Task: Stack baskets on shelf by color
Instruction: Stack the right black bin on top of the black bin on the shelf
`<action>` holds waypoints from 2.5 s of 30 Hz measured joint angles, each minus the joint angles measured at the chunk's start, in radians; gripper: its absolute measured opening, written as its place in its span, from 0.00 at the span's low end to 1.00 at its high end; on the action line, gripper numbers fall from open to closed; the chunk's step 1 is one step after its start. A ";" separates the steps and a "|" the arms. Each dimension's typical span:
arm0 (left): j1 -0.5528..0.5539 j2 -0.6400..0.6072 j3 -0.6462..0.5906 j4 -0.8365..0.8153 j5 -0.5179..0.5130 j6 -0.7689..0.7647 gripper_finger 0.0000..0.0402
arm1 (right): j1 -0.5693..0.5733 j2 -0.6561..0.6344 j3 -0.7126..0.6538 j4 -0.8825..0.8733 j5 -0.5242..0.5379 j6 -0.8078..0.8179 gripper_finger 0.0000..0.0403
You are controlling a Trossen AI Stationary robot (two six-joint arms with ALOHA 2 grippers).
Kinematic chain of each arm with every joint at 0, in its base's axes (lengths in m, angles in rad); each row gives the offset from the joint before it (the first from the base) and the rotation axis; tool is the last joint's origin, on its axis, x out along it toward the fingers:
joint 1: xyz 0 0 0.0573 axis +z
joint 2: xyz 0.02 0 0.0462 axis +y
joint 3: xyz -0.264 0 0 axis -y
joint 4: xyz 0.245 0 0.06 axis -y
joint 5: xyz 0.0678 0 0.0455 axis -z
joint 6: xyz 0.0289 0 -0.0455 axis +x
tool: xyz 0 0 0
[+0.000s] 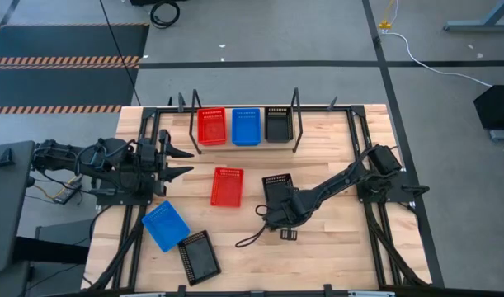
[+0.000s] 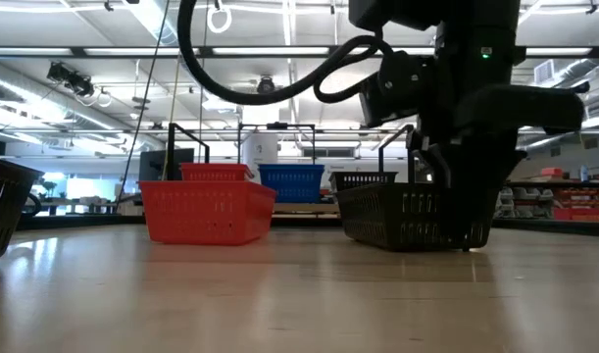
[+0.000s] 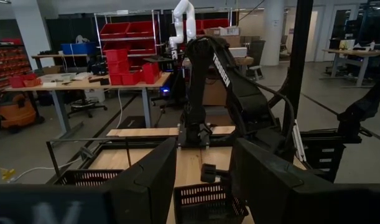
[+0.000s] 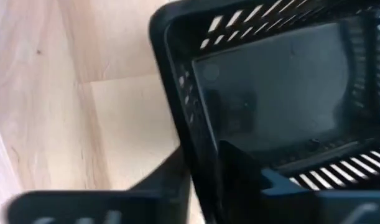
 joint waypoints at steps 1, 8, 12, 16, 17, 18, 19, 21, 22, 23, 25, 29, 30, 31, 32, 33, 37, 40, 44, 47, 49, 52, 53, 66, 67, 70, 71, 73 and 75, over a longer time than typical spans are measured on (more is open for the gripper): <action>0.000 0.000 0.000 0.000 0.000 0.000 0.43 | -0.001 0.000 0.000 0.001 0.000 -0.001 0.18; 0.000 0.000 0.000 0.003 0.000 0.004 0.43 | -0.017 0.000 0.024 -0.003 0.026 -0.003 0.04; 0.000 0.000 0.000 0.013 0.000 0.018 0.43 | -0.036 0.001 0.085 -0.038 0.049 -0.053 0.02; 0.000 0.000 0.000 0.013 0.000 0.019 0.43 | -0.061 0.001 0.179 -0.131 0.084 -0.108 0.03; 0.000 0.000 0.000 0.013 0.000 0.018 0.43 | -0.068 0.001 0.206 -0.163 0.098 -0.116 0.03; 0.000 0.000 0.000 0.013 0.000 0.018 0.43 | -0.075 0.001 0.233 -0.189 0.109 -0.127 0.03; 0.000 0.000 0.000 0.013 0.000 0.018 0.43 | -0.082 0.001 0.257 -0.211 0.120 -0.139 0.03; 0.000 0.000 0.000 0.013 0.000 0.018 0.43 | -0.096 0.001 0.304 -0.258 0.140 -0.164 0.02; 0.000 0.000 0.000 0.013 0.000 0.018 0.43 | -0.104 0.001 0.329 -0.281 0.150 -0.179 0.02; 0.000 0.000 0.000 0.013 0.000 0.018 0.43 | -0.112 0.001 0.352 -0.297 0.163 -0.194 0.02; 0.000 0.000 0.000 0.013 0.000 0.018 0.43 | -0.129 0.001 0.395 -0.329 0.188 -0.223 0.02; 0.000 0.000 0.000 0.013 0.000 0.018 0.43 | -0.176 0.001 0.459 -0.373 0.223 -0.283 0.02; 0.000 0.000 0.000 0.014 0.000 0.018 0.43 | -0.191 0.001 0.469 -0.381 0.226 -0.296 0.02; 0.000 0.000 0.000 0.014 0.000 0.018 0.43 | -0.207 0.001 0.476 -0.387 0.226 -0.311 0.02; 0.000 0.000 0.000 0.014 0.000 0.018 0.43 | -0.223 0.001 0.481 -0.391 0.225 -0.323 0.02; 0.000 0.000 0.000 0.013 0.000 0.018 0.43 | -0.239 0.001 0.485 -0.393 0.224 -0.337 0.02; 0.000 0.000 0.000 0.013 0.000 0.018 0.43 | -0.299 0.001 0.496 -0.439 0.219 -0.371 0.02; 0.000 0.000 0.000 0.013 0.000 0.018 0.43 | -0.339 -0.001 0.499 -0.466 0.218 -0.392 0.02; 0.000 0.000 0.000 0.013 0.000 0.022 0.43 | -0.383 -0.019 0.499 -0.476 0.212 -0.424 0.02; 0.000 0.000 0.000 0.013 0.000 0.023 0.43 | -0.414 -0.026 0.500 -0.477 0.209 -0.451 0.02; 0.000 0.000 0.000 0.013 0.000 0.023 0.43 | -0.435 -0.027 0.500 -0.475 0.209 -0.475 0.02; 0.000 0.000 0.000 0.012 0.000 0.023 0.43 | -0.469 -0.027 0.500 -0.473 0.209 -0.529 0.02; 0.000 0.000 0.000 0.012 0.000 0.023 0.43 | -0.481 -0.027 0.500 -0.469 0.209 -0.551 0.02; 0.000 0.000 0.000 -0.003 0.000 0.025 0.43 | -0.652 -0.027 0.499 -0.444 0.083 -0.692 0.02; 0.000 0.000 0.000 -0.003 0.000 0.028 0.43 | -0.661 -0.027 0.499 -0.441 0.069 -0.704 0.02; 0.000 0.000 0.000 -0.003 0.000 0.031 0.43 | -0.681 -0.022 0.498 -0.426 0.042 -0.738 0.02; 0.000 0.000 0.000 -0.004 0.000 0.032 0.43 | -0.687 -0.020 0.497 -0.427 0.040 -0.747 0.02; 0.000 0.000 0.000 -0.004 0.000 0.032 0.43 | -0.695 -0.017 0.486 -0.408 0.041 -0.763 0.02; 0.000 0.000 0.000 -0.004 0.000 0.032 0.43 | -0.703 -0.016 0.470 -0.396 0.039 -0.774 0.02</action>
